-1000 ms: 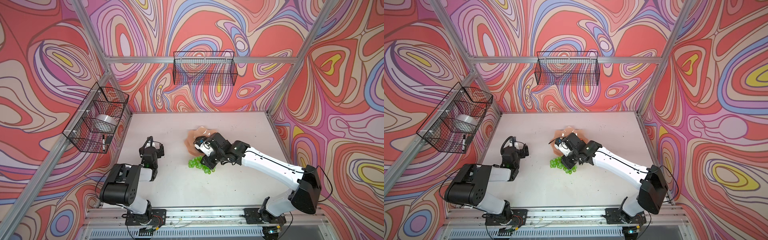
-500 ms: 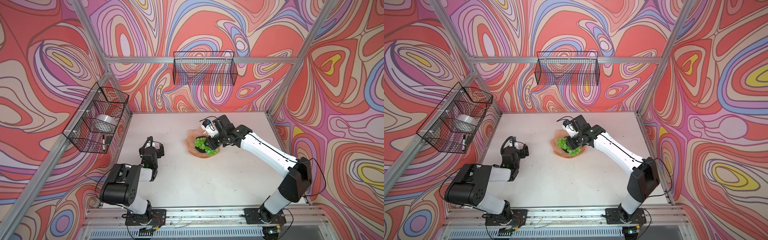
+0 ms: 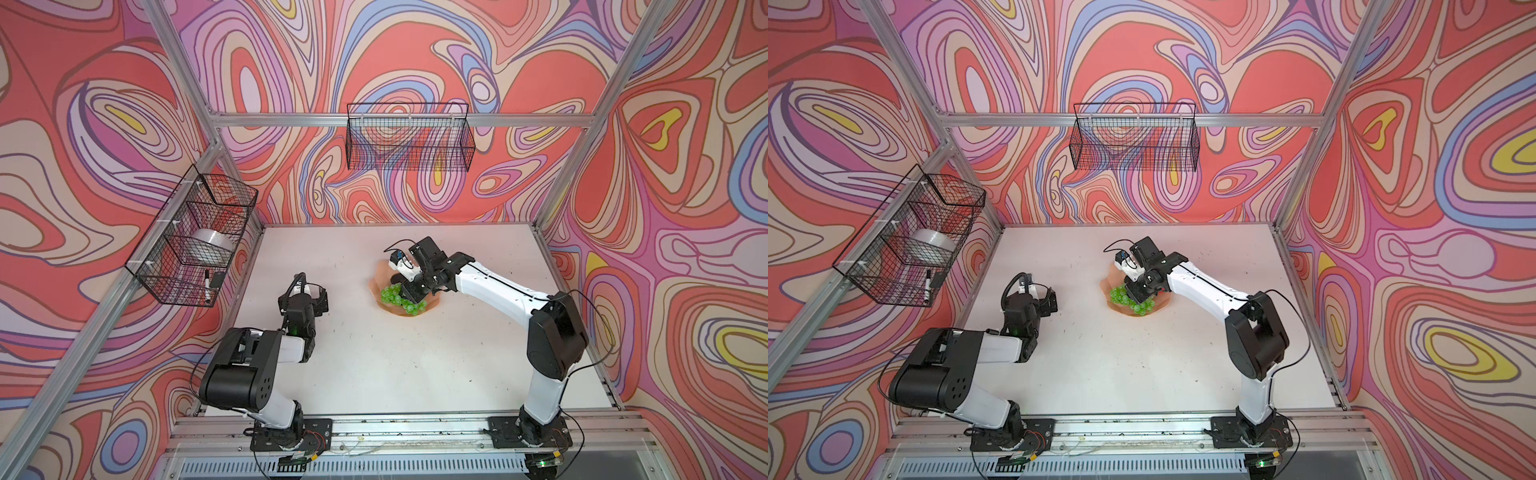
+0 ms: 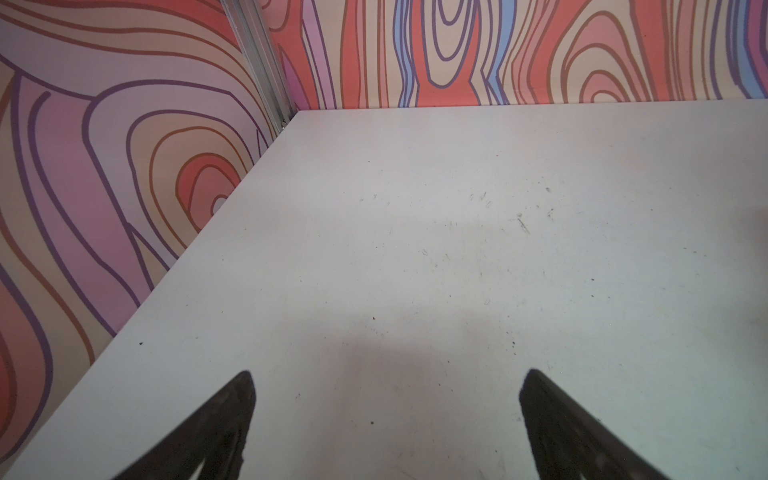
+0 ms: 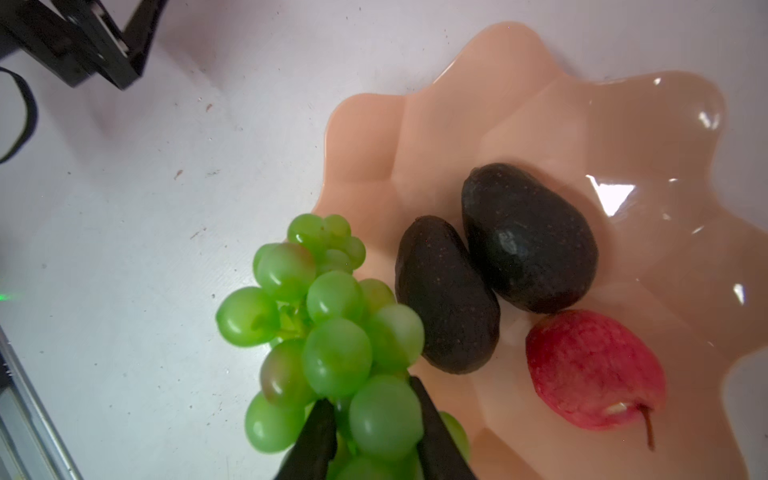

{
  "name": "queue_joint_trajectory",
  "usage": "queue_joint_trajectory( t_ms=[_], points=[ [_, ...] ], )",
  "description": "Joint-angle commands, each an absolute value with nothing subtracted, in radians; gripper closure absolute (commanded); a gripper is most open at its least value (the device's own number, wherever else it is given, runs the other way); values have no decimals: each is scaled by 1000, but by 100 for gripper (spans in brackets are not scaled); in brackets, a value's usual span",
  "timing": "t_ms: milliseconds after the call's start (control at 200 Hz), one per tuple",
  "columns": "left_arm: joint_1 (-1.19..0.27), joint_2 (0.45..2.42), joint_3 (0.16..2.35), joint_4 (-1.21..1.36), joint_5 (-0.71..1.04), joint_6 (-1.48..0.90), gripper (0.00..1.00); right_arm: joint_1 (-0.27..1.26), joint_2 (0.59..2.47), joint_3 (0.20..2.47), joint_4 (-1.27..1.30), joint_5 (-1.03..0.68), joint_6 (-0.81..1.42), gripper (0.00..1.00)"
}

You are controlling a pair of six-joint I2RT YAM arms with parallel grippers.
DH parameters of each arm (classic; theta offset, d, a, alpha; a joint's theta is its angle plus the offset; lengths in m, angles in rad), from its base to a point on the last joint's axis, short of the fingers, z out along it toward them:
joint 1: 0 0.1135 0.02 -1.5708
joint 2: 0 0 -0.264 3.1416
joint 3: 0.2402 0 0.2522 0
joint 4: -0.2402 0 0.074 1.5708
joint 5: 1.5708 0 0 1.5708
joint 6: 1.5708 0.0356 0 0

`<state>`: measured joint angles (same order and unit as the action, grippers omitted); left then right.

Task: Place and organize the fake fruits in the fruit bowl
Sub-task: 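Carry the grapes with the right gripper into the bowl and release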

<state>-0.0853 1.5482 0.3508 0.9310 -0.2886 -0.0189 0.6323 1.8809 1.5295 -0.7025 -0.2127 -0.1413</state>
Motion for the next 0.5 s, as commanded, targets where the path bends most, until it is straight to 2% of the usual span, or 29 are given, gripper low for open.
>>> queue_joint_trajectory(
  t_ms=[0, 110, 225, 290, 496],
  points=[
    [-83, 1553, 362, 942, -295, -16, 0, 632, 1901, 1537, -667, -184, -189, 72],
    [-83, 1553, 362, 942, -295, -16, 0, 632, 1923, 1537, -670, -169, -192, 67],
    [-83, 1554, 362, 942, -295, -15, 0, 631, 1923, 1530, -667, -178, -187, 47],
    [-83, 1552, 361, 942, -295, -15, 0, 632, 1918, 1526, -661, -178, -181, 41],
    [-83, 1554, 362, 942, -295, -16, 0, 630, 1902, 1526, -657, -158, -168, 28]
  ],
)
